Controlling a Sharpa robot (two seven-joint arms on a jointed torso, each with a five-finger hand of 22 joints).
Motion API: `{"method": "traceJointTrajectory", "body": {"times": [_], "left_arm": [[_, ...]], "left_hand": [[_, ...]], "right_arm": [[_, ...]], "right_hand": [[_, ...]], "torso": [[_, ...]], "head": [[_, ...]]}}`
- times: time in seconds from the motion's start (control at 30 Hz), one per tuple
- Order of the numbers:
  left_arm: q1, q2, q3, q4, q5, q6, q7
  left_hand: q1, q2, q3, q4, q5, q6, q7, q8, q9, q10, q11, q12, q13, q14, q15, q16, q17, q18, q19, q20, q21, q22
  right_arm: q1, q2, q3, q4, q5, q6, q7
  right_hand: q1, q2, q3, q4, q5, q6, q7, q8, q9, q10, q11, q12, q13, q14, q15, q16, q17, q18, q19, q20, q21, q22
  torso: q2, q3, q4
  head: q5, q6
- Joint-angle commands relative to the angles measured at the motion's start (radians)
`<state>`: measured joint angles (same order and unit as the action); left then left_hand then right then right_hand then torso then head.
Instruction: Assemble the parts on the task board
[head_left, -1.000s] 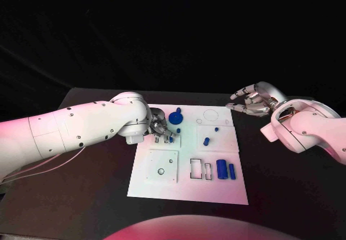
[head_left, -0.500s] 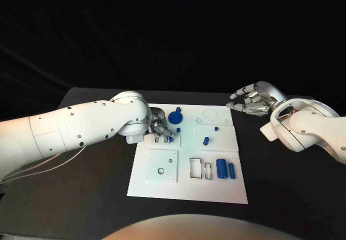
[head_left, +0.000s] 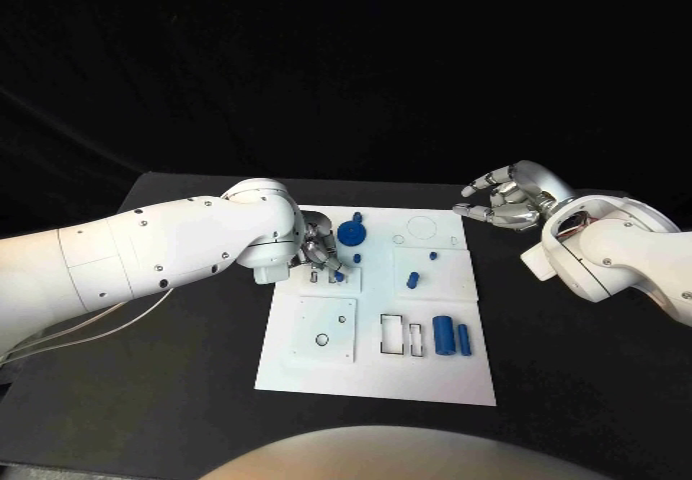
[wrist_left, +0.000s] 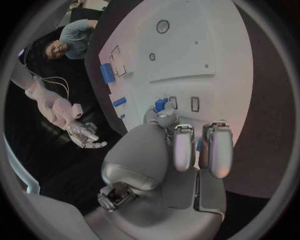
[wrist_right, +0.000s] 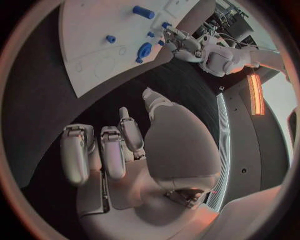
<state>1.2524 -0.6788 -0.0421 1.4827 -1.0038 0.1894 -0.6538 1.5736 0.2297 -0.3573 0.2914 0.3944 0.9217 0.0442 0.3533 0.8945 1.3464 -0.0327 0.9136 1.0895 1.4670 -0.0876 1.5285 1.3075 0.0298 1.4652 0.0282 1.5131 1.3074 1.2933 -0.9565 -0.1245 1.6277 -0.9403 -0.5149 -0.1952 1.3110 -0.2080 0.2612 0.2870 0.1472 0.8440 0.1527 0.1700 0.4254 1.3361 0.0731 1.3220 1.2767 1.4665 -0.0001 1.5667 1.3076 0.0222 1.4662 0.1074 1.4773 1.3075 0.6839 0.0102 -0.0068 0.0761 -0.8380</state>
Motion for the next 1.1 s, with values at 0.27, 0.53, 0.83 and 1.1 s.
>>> {"method": "traceJointTrajectory", "body": {"times": [0.27, 0.53, 0.83, 1.1], "left_arm": [[-0.002, -0.001, -0.004, 0.001, 0.031, 0.009, 0.017], [-0.002, -0.006, -0.004, 0.003, 0.031, -0.003, 0.024], [-0.002, -0.016, -0.004, 0.007, 0.048, -0.035, 0.037], [-0.002, -0.034, -0.003, 0.018, 0.056, -0.060, 0.040]], "left_hand": [[-0.018, -0.204, 0.479, 0.003, 0.053, 0.003, 0.001, -0.007, 0.019, -0.004, 0.009, -0.061, -0.047, 0.095, 0.001, 0.008, 0.225, -0.008, 0.043, 0.000, -0.002, 0.184], [-0.362, -0.407, 1.115, -0.184, 0.057, 0.002, 0.008, 0.079, 0.132, 0.019, 0.007, -0.050, -0.050, 0.095, 0.006, 0.009, 0.225, -0.007, 0.044, 0.002, -0.006, 0.190], [-0.438, -0.409, 1.160, -0.258, 0.133, 0.019, 0.003, 0.103, 0.154, 0.032, 0.004, -0.042, -0.048, 0.095, 0.003, 0.010, 0.226, -0.007, 0.044, 0.001, -0.008, 0.191], [-0.473, -0.410, 1.169, -0.287, 0.180, 0.029, -0.001, 0.116, 0.165, 0.038, 0.001, -0.043, -0.052, 0.096, 0.001, 0.011, 0.226, -0.007, 0.045, -0.002, -0.007, 0.193]], "right_arm": [[-0.002, 0.001, 0.000, -0.002, -0.013, 0.014, -0.006], [-0.003, 0.000, -0.001, -0.004, -0.013, 0.013, -0.008], [-0.003, 0.000, -0.001, -0.006, -0.013, 0.012, -0.008], [-0.004, -0.002, -0.001, -0.006, -0.013, 0.011, -0.007]], "right_hand": [[0.007, -0.001, 0.008, 0.000, 0.007, 0.010, 0.000, 0.005, 0.001, -0.005, -0.001, -0.003, 0.000, 0.102, 0.004, 0.001, 0.255, 0.006, 0.035, 0.006, -0.004, 0.203], [0.007, -0.001, 0.008, 0.000, 0.007, 0.010, 0.000, 0.005, 0.001, -0.005, -0.001, -0.003, 0.000, 0.102, 0.004, 0.001, 0.255, 0.006, 0.035, 0.006, -0.004, 0.203], [0.007, -0.002, 0.009, 0.000, 0.009, 0.011, 0.000, 0.006, 0.001, -0.005, -0.001, -0.003, 0.000, 0.102, 0.003, 0.001, 0.255, 0.006, 0.035, 0.005, -0.005, 0.202], [0.006, -0.002, 0.009, 0.000, 0.010, 0.012, 0.000, 0.007, 0.002, -0.005, -0.002, -0.004, -0.001, 0.102, 0.003, 0.001, 0.254, 0.007, 0.034, 0.005, -0.006, 0.202]], "torso": [[0.000, 0.0008, -0.0005], [0.000, 0.0013, 0.0002], [0.000, 0.0012, 0.0002], [0.000, 0.0009, 0.0004]], "head": [[0.001, -0.003], [0.001, -0.003], [0.003, -0.002], [0.003, -0.003]]}}
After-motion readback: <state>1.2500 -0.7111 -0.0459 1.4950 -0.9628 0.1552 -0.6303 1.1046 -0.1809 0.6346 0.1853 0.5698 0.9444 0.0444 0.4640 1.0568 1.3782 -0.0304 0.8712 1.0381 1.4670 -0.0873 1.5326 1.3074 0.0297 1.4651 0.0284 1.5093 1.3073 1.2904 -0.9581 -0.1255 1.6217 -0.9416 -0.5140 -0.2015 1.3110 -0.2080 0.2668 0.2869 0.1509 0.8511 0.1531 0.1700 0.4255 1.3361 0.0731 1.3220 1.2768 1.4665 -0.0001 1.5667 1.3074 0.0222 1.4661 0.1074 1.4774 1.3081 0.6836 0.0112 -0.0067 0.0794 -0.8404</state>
